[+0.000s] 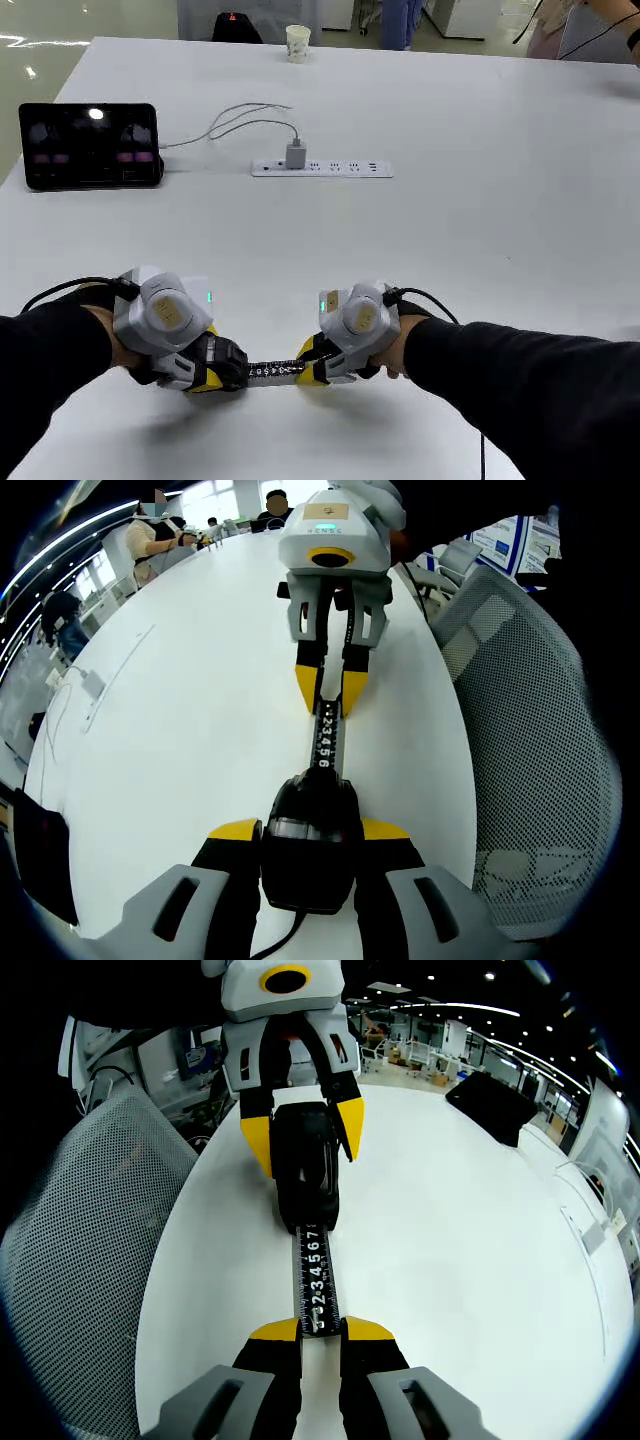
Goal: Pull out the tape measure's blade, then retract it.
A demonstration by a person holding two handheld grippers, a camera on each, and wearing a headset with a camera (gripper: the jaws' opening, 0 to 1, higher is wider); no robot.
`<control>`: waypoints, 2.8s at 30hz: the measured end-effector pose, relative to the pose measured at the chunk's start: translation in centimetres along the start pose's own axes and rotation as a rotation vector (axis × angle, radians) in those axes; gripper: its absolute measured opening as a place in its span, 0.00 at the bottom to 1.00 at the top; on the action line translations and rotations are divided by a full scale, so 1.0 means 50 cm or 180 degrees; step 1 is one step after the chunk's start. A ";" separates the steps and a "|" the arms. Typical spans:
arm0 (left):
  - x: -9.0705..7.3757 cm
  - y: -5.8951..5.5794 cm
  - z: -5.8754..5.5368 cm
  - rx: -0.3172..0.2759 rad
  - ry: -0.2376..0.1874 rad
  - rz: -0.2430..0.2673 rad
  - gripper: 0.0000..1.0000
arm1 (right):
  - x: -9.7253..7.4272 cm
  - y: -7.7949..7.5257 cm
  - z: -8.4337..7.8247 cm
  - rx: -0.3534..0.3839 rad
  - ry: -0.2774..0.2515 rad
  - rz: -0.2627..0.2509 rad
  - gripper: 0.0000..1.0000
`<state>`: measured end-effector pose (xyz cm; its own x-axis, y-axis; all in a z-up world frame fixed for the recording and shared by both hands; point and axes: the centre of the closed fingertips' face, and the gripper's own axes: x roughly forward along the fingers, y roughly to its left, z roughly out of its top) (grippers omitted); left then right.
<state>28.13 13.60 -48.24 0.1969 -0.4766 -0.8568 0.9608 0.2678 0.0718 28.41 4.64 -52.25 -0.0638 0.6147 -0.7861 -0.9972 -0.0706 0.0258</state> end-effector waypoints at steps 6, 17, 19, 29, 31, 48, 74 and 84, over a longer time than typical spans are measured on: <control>0.000 -0.001 0.001 0.0000 0.0002 0.0002 0.30 | -0.006 0.002 -0.007 0.0026 0.0006 0.0008 0.10; 0.001 -0.002 0.001 -0.0001 0.0002 -0.0001 0.30 | -0.007 0.004 -0.008 0.0021 0.0013 0.0019 0.10; 0.001 -0.002 0.001 -0.0003 0.0002 -0.0001 0.30 | -0.009 0.003 -0.010 0.0022 0.0017 0.0018 0.10; 0.000 -0.001 0.000 -0.0006 0.0001 0.0004 0.30 | -0.019 0.001 -0.020 0.0034 0.0042 0.0023 0.10; -0.001 -0.001 0.001 -0.0006 0.0002 0.0003 0.30 | -0.021 0.001 -0.022 0.0028 0.0044 0.0023 0.10; -0.002 -0.002 0.001 -0.0010 -0.0003 0.0009 0.30 | -0.038 -0.001 -0.038 0.0031 0.0093 0.0018 0.10; -0.003 -0.001 0.001 -0.0021 -0.0013 0.0019 0.30 | -0.050 -0.008 -0.058 0.0047 0.0135 0.0005 0.10; -0.002 -0.001 0.000 -0.0026 -0.0017 0.0025 0.30 | -0.066 -0.011 -0.078 0.0081 0.0148 -0.0009 0.10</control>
<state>28.06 13.64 -48.15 0.2054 -0.4789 -0.8535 0.9576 0.2783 0.0743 29.30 -0.42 -52.08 -0.0597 0.5777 -0.8141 -0.9981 -0.0487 0.0387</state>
